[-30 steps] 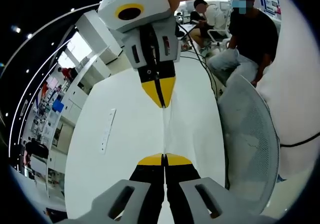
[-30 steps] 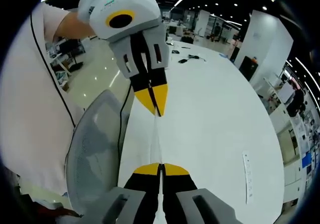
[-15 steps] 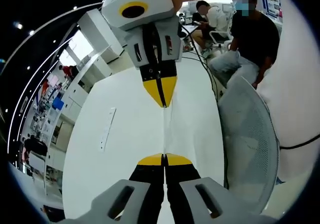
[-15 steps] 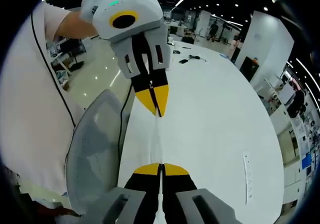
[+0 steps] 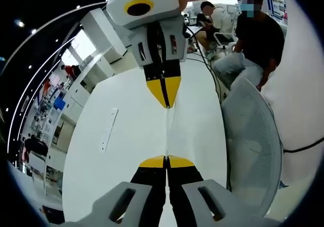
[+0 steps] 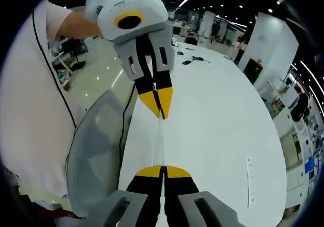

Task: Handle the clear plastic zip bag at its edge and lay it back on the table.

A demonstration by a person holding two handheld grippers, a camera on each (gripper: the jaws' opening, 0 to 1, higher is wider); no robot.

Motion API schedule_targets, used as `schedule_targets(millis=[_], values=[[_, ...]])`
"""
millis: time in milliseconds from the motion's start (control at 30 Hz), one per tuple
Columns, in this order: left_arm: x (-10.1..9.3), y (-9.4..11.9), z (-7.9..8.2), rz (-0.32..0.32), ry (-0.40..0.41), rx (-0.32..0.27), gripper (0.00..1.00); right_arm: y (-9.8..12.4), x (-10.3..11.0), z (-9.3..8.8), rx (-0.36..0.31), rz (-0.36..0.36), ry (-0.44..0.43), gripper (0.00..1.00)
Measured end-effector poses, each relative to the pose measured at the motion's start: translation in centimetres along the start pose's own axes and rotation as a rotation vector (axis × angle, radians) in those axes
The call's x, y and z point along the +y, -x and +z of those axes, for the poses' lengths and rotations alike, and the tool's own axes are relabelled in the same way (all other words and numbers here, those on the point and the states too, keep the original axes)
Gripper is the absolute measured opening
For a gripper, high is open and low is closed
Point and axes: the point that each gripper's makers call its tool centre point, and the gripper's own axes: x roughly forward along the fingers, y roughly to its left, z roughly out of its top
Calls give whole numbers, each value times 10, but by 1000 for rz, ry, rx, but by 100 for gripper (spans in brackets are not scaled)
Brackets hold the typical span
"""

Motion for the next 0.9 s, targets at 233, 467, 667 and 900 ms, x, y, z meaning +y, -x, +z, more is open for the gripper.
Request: schedule_targets(millis=[233, 467, 667, 900], values=[[2, 3, 5, 13, -15, -26, 0, 0, -1, -1, -3, 3, -35, 0], [4, 2, 4, 15, -25, -29, 0, -2, -1, -2, -2, -4, -33, 3], [5, 3, 6, 23, -30, -35, 0, -3, -1, -3, -1, 2, -37, 3], [7, 3, 8, 33, -36, -42, 0, -8, 1, -3, 8, 13, -39, 2]])
